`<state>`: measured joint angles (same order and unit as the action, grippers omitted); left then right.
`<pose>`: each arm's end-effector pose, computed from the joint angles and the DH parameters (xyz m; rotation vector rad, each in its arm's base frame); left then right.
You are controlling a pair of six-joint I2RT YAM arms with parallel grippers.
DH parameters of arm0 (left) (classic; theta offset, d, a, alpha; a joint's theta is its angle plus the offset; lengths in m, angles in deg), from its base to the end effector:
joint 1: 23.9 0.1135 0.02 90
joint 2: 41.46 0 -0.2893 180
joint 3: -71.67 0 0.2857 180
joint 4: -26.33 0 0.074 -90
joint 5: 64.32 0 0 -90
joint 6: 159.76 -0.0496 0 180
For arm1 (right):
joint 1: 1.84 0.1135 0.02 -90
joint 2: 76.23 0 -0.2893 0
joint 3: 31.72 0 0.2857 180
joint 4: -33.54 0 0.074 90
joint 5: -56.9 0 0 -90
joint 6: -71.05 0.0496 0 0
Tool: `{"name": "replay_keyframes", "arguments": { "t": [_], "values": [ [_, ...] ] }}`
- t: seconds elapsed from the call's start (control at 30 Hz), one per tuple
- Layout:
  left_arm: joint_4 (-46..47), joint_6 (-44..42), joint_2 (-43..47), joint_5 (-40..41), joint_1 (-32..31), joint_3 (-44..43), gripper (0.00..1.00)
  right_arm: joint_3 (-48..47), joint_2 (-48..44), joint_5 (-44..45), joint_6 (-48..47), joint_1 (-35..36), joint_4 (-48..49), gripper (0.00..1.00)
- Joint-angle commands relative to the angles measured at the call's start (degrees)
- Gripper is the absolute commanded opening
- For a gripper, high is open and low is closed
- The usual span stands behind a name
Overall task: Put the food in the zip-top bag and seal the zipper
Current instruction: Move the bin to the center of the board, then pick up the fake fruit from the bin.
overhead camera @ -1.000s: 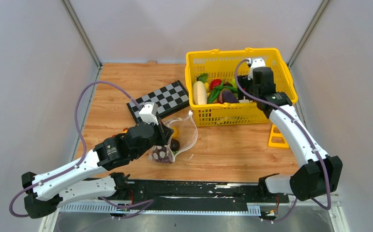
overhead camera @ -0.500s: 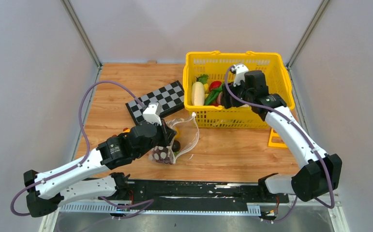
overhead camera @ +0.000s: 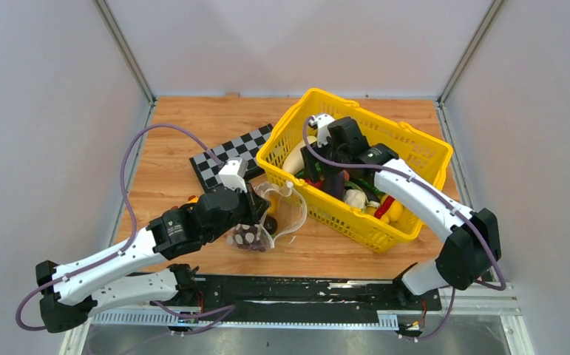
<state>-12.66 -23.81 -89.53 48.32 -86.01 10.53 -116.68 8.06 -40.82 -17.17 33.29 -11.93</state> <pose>0.1164 -0.1791 0.3410 0.0341 2.0801 -0.8029 0.2941 0.2151 0.3179 -0.7510 2.2729 0.4685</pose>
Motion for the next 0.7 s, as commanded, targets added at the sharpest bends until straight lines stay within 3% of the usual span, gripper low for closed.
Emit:
{"name": "replay_keyframes", "arguments": {
  "t": [0.0,0.2,0.4,0.67],
  "values": [
    [1.78,0.10,1.96,1.43,0.12,0.96,0.00,-0.26,-6.65,13.66,3.80,-3.29,-0.74,0.73],
    [3.02,-0.80,0.07,-0.02,0.11,0.44,0.00,9.27,-15.24,26.33,9.33,-9.04,2.00,0.77],
    [3.54,-1.05,-0.79,-1.36,0.07,0.14,0.00,11.67,-13.30,21.64,8.35,-19.74,0.02,0.72],
    [3.36,-0.67,0.46,-1.08,0.06,0.87,0.00,12.47,-3.05,20.76,4.73,-23.49,1.65,0.71]
  ]
}}
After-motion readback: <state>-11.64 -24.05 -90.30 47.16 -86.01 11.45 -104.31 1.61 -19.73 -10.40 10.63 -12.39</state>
